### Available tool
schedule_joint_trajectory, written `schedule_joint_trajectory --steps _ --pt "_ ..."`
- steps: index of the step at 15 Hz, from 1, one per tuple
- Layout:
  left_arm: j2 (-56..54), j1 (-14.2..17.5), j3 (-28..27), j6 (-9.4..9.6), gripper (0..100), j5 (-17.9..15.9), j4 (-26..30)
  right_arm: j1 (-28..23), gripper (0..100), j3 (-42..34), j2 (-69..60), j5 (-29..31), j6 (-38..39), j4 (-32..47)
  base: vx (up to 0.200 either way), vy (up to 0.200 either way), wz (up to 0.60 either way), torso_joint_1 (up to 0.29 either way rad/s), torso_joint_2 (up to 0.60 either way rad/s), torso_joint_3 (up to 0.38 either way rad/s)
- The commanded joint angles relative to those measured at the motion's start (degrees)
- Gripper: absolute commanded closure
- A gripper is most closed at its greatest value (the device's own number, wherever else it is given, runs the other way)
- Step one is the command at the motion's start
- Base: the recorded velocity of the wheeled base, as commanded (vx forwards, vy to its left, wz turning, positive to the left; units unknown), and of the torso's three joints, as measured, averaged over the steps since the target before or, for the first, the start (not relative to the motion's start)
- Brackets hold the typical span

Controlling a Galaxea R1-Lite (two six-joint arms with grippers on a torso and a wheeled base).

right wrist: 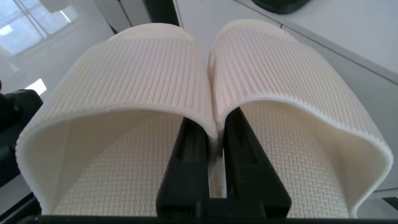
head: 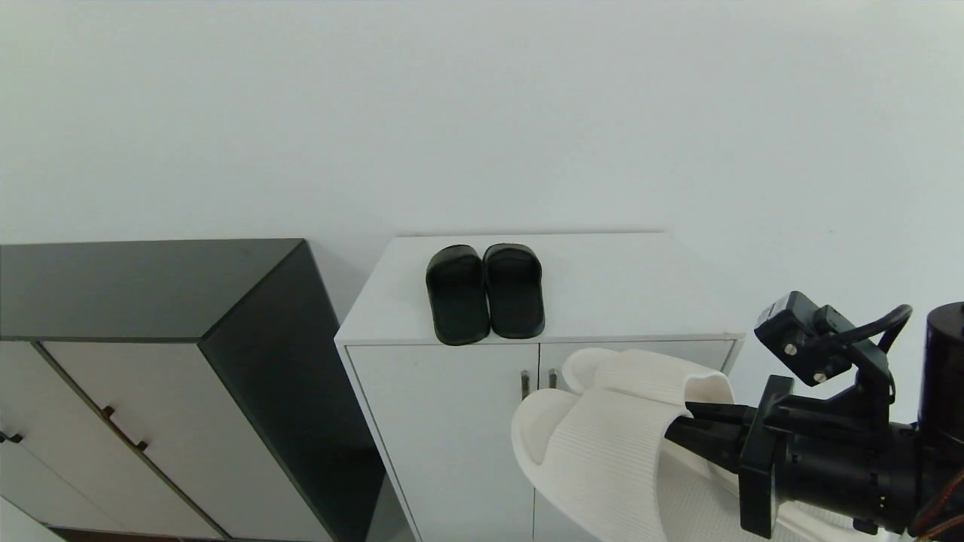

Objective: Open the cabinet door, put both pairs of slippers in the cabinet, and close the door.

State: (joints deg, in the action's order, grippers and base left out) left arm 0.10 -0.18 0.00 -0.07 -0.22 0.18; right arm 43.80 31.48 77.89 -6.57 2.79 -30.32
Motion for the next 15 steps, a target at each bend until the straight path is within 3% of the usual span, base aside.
schedule_joint_trajectory --steps 1,6,12,13,15 --pt "0.0 0.0 0.0 -0.01 100 0.0 0.0 0.2 100 -0.1 1.0 -0.1 -0.1 0.0 0.0 0.0 0.0 0.0 0.0 0.0" --pt "0.0 0.0 0.0 0.07 100 0.0 0.0 0.3 100 -0.6 1.0 -0.2 -0.1 -0.2 0.0 0.0 0.0 -0.01 0.02 0.013" --pt "0.0 0.0 0.0 0.07 100 0.0 0.1 0.4 100 -1.0 1.6 -0.2 -0.1 -0.2 0.0 0.0 0.0 -0.207 0.49 0.277" --pt "0.0 0.0 -0.1 0.07 0 -0.1 0.1 0.4 100 -1.0 1.7 -0.2 -0.1 -0.2 0.0 0.0 0.0 -0.227 0.56 0.315" --pt "0.0 0.0 0.0 -0.01 0 0.0 0.1 0.4 100 -1.2 1.7 -0.2 -0.1 -0.2 0.0 0.0 0.0 -0.222 0.55 0.325"
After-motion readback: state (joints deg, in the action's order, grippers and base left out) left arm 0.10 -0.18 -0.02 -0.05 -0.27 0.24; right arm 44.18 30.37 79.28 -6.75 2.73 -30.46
